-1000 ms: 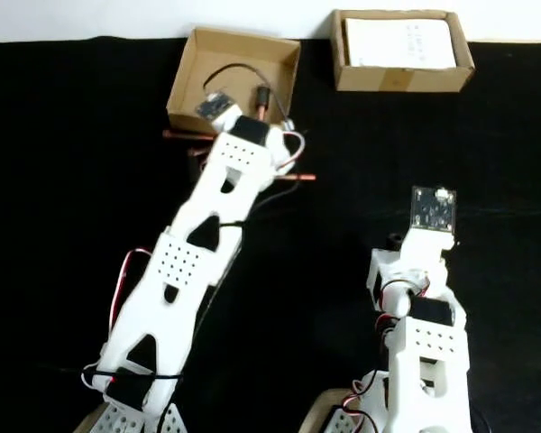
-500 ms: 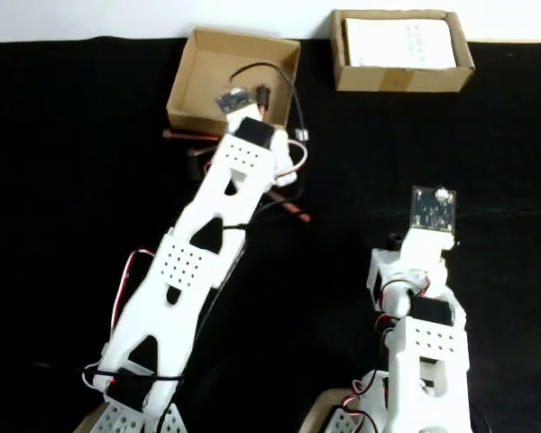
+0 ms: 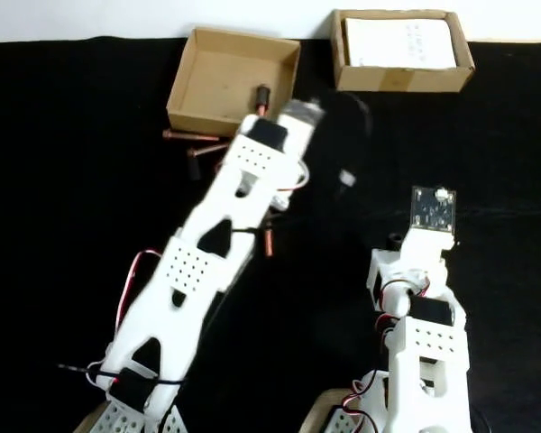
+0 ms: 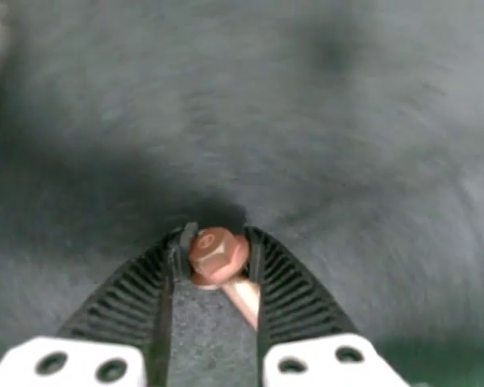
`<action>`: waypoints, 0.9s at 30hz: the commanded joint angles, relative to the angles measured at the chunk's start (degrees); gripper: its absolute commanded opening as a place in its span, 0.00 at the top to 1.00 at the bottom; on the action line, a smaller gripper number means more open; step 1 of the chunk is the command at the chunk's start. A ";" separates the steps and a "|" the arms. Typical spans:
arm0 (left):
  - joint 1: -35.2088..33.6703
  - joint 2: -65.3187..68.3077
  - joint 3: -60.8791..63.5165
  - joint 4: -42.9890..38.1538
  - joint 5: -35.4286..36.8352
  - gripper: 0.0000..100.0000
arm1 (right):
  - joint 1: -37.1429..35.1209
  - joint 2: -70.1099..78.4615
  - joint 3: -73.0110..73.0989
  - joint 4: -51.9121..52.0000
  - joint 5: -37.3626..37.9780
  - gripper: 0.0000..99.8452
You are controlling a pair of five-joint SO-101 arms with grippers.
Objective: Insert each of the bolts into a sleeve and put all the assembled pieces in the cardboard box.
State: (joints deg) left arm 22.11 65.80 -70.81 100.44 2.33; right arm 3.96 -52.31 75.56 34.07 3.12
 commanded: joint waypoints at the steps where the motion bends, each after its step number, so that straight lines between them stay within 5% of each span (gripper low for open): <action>1: 1.71 -5.05 -0.13 0.53 -5.89 0.86 | 0.31 -1.71 -0.84 -0.04 0.18 0.99; 5: 1.54 -5.41 -0.04 0.53 -3.34 0.80 | 0.31 -1.71 -0.84 -0.04 0.18 0.99; 15: 2.15 -9.19 2.24 0.97 18.73 0.80 | 0.57 -1.71 -0.84 0.04 0.18 0.99; 22: 6.55 -21.58 22.46 0.70 19.69 0.80 | 0.66 -1.71 -0.84 0.04 0.18 0.99; 27: 4.97 -22.99 25.63 0.35 19.69 0.80 | 0.66 -1.71 -0.84 -0.04 0.18 0.99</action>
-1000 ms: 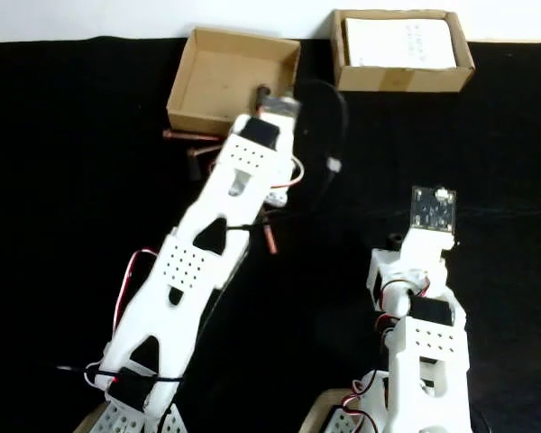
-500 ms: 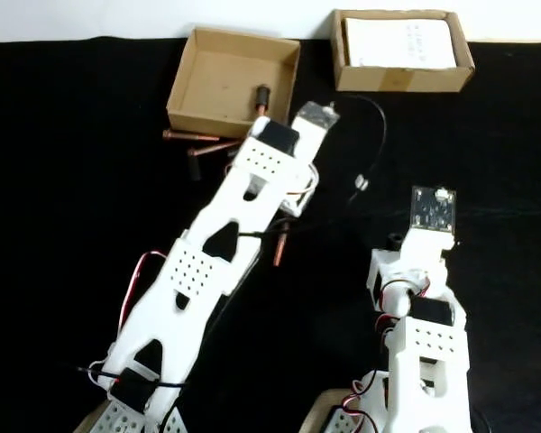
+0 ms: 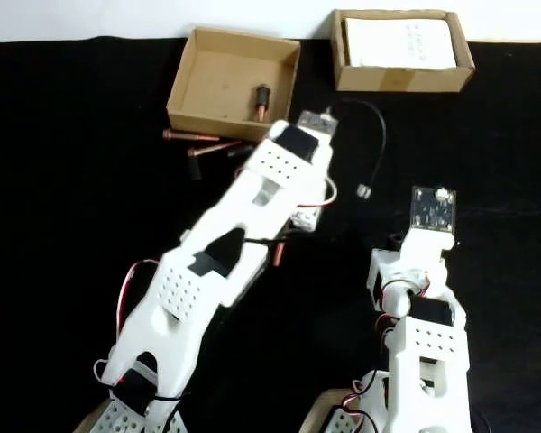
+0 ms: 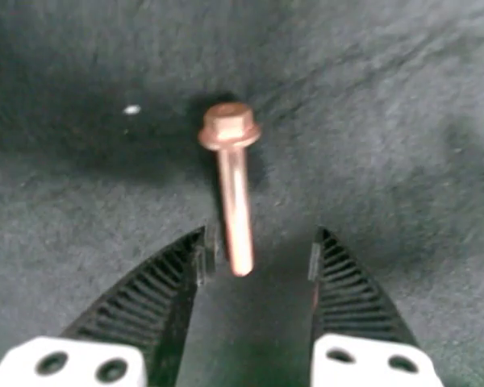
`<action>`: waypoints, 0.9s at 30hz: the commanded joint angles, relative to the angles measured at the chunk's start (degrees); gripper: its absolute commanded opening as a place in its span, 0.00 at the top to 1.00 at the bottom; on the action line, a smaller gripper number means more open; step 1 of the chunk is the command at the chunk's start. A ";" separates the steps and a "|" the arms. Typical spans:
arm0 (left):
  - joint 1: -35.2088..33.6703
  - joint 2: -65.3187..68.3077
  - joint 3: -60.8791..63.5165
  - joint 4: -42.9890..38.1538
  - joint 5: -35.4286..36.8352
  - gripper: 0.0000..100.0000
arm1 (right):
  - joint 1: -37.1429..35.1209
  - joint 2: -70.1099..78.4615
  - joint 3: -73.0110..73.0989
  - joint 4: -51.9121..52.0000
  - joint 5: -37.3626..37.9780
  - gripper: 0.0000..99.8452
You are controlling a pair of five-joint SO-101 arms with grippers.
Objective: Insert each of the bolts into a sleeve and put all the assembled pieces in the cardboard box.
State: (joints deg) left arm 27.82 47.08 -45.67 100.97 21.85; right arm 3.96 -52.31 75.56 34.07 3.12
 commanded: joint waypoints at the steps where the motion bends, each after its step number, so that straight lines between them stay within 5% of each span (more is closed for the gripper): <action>1: -1.10 -3.74 0.48 -0.53 0.18 0.80 | 0.66 -1.71 -0.84 -0.04 0.18 0.99; 11: -1.10 3.65 0.48 -8.26 0.18 0.80 | 0.66 -1.71 -0.84 0.04 0.18 0.99; 21: -1.36 6.90 0.48 -8.88 -0.44 0.99 | 0.66 -1.80 -0.92 0.13 0.18 0.99; 27: -0.22 1.71 -0.75 -9.85 -5.63 0.99 | 0.57 -6.55 -3.30 3.03 0.18 0.99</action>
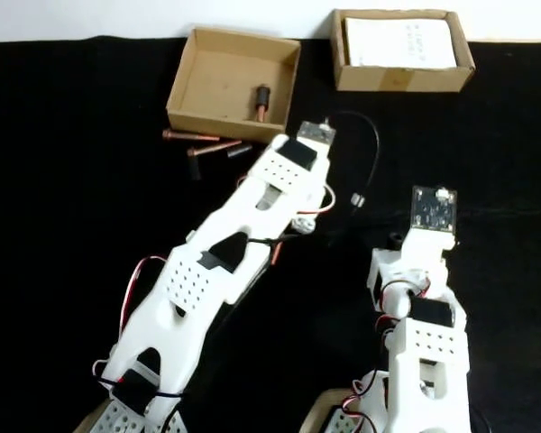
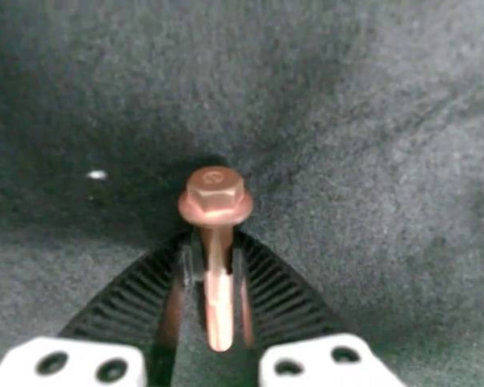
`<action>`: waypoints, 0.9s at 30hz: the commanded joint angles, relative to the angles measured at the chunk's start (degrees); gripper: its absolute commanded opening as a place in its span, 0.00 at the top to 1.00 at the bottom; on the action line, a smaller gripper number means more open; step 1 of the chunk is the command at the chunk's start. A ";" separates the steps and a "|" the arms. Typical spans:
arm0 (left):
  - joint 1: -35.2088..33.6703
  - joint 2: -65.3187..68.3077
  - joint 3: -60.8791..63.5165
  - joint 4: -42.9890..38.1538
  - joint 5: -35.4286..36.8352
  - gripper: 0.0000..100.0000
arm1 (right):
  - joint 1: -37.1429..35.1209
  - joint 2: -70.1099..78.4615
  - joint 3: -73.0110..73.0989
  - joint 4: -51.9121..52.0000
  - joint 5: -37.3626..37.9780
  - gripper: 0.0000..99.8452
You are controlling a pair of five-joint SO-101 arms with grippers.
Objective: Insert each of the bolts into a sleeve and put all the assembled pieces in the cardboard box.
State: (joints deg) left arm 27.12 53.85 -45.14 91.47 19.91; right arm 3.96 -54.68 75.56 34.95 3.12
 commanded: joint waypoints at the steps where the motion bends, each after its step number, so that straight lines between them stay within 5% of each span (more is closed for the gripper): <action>1: 1.01 -7.08 -1.27 -0.35 -5.45 0.99 | 0.48 -6.11 -4.44 4.09 0.18 0.99; 10: 6.37 -31.78 -0.31 -2.73 -18.37 0.99 | 0.31 -35.74 -8.40 19.65 0.18 0.99; 17: 6.90 -49.89 7.96 -2.81 -18.90 0.99 | -0.40 -50.51 -7.34 25.63 0.09 0.99; 27: 5.85 -89.36 42.86 -13.27 -19.08 0.99 | -17.45 -50.33 -0.75 17.19 -11.96 0.99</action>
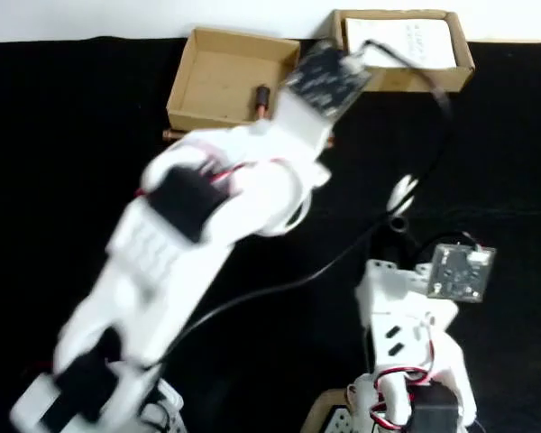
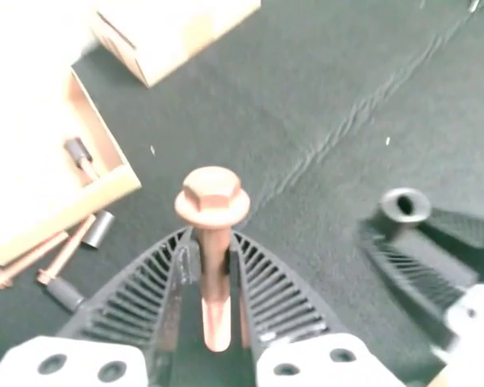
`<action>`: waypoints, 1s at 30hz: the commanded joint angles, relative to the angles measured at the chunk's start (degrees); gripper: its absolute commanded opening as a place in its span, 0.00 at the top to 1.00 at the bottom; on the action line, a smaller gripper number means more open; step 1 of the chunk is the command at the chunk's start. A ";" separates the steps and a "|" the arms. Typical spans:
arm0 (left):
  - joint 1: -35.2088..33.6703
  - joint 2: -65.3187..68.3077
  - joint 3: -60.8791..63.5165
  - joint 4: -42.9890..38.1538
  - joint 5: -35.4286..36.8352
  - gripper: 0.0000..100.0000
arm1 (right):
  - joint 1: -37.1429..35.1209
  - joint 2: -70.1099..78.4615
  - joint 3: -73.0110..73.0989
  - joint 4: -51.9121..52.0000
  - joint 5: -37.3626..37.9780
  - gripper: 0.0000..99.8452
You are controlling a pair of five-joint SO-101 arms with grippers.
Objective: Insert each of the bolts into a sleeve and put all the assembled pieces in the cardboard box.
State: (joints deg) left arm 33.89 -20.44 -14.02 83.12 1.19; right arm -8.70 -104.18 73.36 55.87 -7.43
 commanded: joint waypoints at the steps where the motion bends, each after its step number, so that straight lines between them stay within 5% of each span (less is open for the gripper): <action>1: -1.45 -19.91 17.01 -7.03 -0.35 0.99 | -6.20 -0.84 2.51 -5.14 -1.32 0.99; 6: -6.90 -38.55 38.11 -18.29 0.09 0.99 | -15.08 -0.84 8.22 -7.08 -1.05 0.99; 11: -8.31 -44.09 46.29 -22.24 0.18 0.99 | -25.10 -0.84 14.02 -13.58 -0.97 0.99; 17: -7.60 -36.97 43.38 -26.29 10.29 0.99 | -28.97 -0.84 24.13 -28.35 -0.97 0.99; 30: -0.92 -26.86 39.96 -24.62 10.64 0.99 | -28.88 -0.84 25.98 -29.32 -0.97 0.99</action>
State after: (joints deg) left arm 32.48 -47.43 28.88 58.77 11.47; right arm -37.10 -104.18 96.04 28.00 -8.31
